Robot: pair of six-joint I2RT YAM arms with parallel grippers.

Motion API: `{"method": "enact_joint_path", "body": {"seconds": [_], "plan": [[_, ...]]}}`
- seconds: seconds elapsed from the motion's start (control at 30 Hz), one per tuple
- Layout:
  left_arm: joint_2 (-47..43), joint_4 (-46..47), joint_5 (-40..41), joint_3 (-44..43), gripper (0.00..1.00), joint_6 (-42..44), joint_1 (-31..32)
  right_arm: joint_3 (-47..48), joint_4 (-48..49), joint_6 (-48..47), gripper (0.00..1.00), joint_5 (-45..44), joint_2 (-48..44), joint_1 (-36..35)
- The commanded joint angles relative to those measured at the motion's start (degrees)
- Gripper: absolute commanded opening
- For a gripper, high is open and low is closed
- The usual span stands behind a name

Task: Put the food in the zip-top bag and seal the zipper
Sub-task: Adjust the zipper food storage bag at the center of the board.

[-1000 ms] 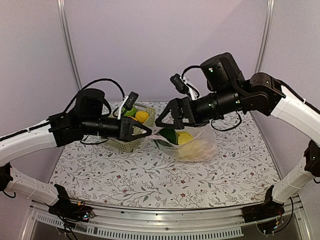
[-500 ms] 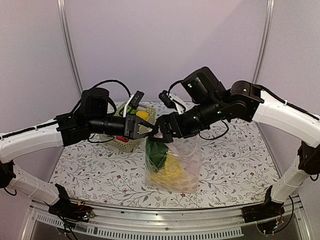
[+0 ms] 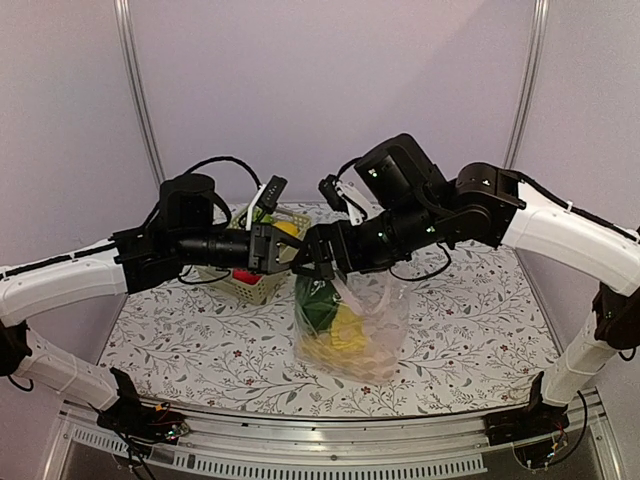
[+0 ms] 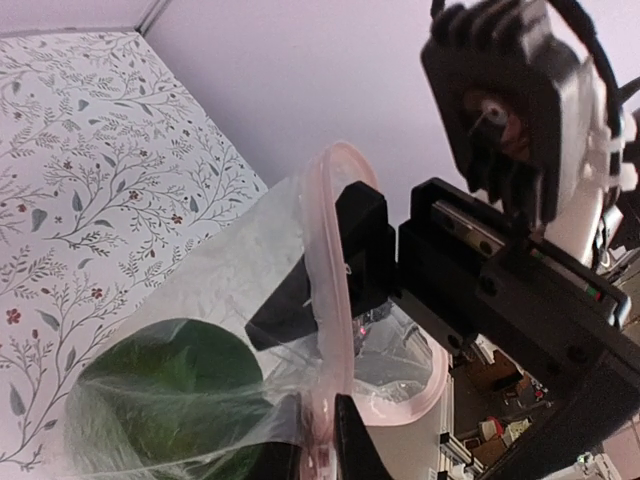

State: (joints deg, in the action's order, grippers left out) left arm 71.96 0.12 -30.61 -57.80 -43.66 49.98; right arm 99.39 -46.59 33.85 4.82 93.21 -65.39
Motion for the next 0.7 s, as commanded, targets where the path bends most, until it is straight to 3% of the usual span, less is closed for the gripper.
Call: {"method": "enact_joint_path", "body": {"seconds": [0.0, 0.07, 0.1, 0.2, 0.27, 0.33, 0.47, 0.67], "plan": [[-1.77, 3.23, -1.12, 1.90, 0.09, 1.08, -0.23, -0.38, 2.93, 7.44, 0.99, -11.86, -3.51, 0.54], [-3.07, 1.69, -0.45, 1.96, 0.12, 3.15, -0.23, 0.59, 3.45, 7.55, 0.99, -13.01, -4.39, 0.71], [-3.81, 0.44, 0.59, 1.64, 0.18, 4.46, -0.23, 0.65, 4.64, 7.62, 0.99, -12.62, -4.78, 0.89], [-6.28, -7.31, 5.08, -0.32, 0.64, 10.26, -0.23, -0.47, 9.71, 8.56, 0.99, -11.08, -6.81, 1.21], [-9.71, -10.47, 11.22, -0.26, 0.82, 13.89, -0.23, -0.19, 10.02, 8.78, 0.99, -13.21, -7.57, 1.22], [-14.23, -10.90, 17.86, 1.54, 0.94, 15.80, -0.27, -0.37, 9.04, 8.86, 0.99, -17.31, -8.13, 1.20], [-21.06, -10.33, 22.26, 4.53, 1.00, 18.88, 0.34, -1.40, 8.16, 10.20, 0.99, -23.41, -8.98, 1.21], [-19.83, -7.94, 25.21, 5.48, 1.00, 23.89, 6.91, -0.52, 8.42, 12.15, 0.99, -23.76, -6.67, 1.18]]}}
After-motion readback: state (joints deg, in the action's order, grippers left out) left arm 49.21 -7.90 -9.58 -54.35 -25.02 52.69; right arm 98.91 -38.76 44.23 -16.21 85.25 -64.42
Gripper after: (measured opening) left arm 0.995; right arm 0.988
